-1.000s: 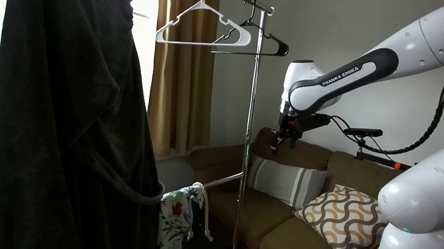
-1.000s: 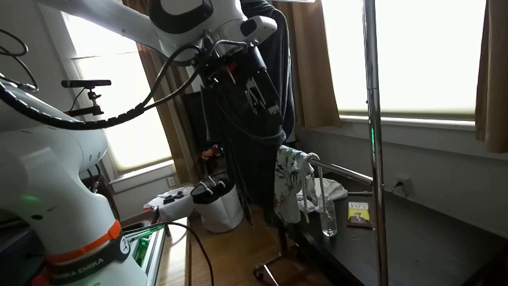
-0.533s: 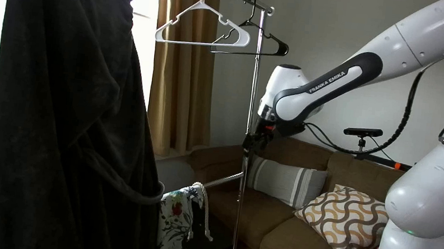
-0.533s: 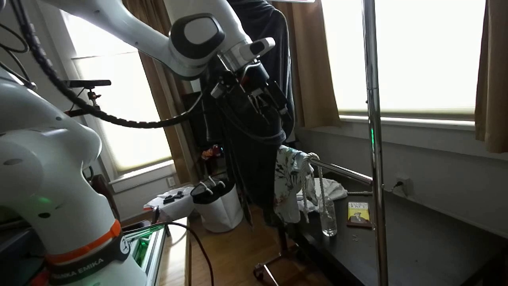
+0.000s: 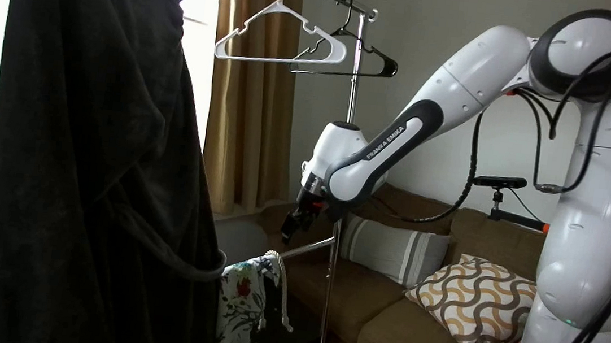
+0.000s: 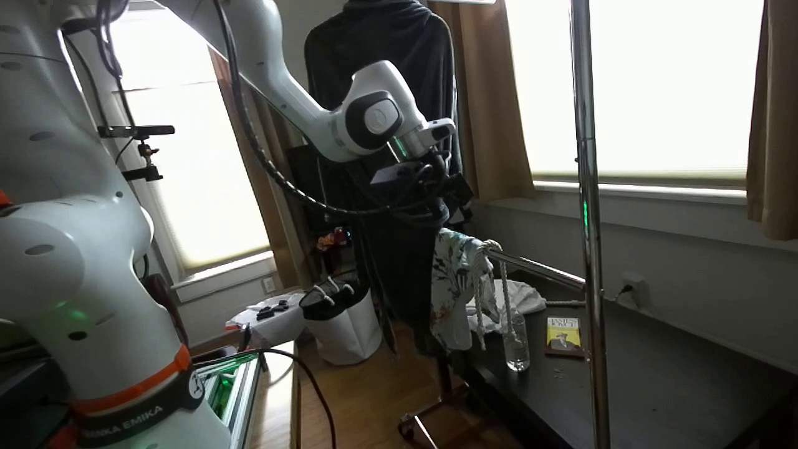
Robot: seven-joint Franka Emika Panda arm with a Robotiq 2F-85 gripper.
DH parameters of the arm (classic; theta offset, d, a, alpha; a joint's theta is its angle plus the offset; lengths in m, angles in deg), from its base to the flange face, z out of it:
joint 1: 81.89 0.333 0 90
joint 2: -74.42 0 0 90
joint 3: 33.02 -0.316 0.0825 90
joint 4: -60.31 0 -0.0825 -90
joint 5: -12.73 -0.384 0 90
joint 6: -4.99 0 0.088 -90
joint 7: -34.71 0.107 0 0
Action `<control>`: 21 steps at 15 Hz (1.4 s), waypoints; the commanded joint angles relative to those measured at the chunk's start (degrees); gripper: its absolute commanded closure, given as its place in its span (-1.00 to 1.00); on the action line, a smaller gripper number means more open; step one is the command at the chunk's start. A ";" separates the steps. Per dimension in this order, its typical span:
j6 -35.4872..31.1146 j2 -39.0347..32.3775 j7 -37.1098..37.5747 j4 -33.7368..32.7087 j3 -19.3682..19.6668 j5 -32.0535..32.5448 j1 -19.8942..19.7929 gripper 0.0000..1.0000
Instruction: Pick up the white rope and hang it on the white coat hanger
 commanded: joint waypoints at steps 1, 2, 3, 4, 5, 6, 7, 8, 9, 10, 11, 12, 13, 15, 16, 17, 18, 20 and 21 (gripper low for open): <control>0.70 -9.73 -4.50 -8.68 1.31 1.34 0.65 -1.00; 1.97 -11.25 -5.41 -10.42 1.53 1.36 0.88 -1.00; 3.44 -11.96 -6.72 -11.48 1.69 0.95 0.82 -1.00; 0.65 -9.31 -5.45 -8.09 1.70 -0.23 0.83 -1.00; 1.28 -10.67 -6.25 -9.57 1.76 -0.29 0.78 -1.00; 1.58 -11.55 -6.69 -10.55 1.80 -0.28 0.77 -1.00; 0.87 -12.12 -6.66 -10.83 1.58 -0.78 0.80 -1.00; -0.03 -13.09 -5.53 -11.31 1.70 -0.90 1.11 -1.00; -0.79 -13.73 -4.84 -11.59 1.77 -1.20 1.24 -1.00; -1.05 -14.34 -3.25 -11.92 2.44 -0.43 1.68 -1.00; -1.36 -14.79 -2.50 -12.02 2.57 -0.76 1.74 -0.84; -1.33 -15.17 -1.79 -12.09 2.82 -0.87 1.82 -0.48; -0.86 -15.57 -0.90 -12.26 3.29 -0.53 2.07 -0.31; -0.76 -16.54 -0.01 -12.62 3.58 -0.95 2.30 -0.02; -0.96 -17.04 0.60 -12.85 3.83 -0.91 2.51 0.15; -1.29 -17.47 1.17 -13.10 4.06 -0.80 2.68 0.29; -1.26 -17.89 1.27 -13.39 4.03 -1.11 2.69 0.47; -1.43 -18.49 1.33 -13.76 3.76 -1.80 2.69 0.74; -1.57 -18.70 2.17 -14.01 4.28 -1.28 3.17 0.79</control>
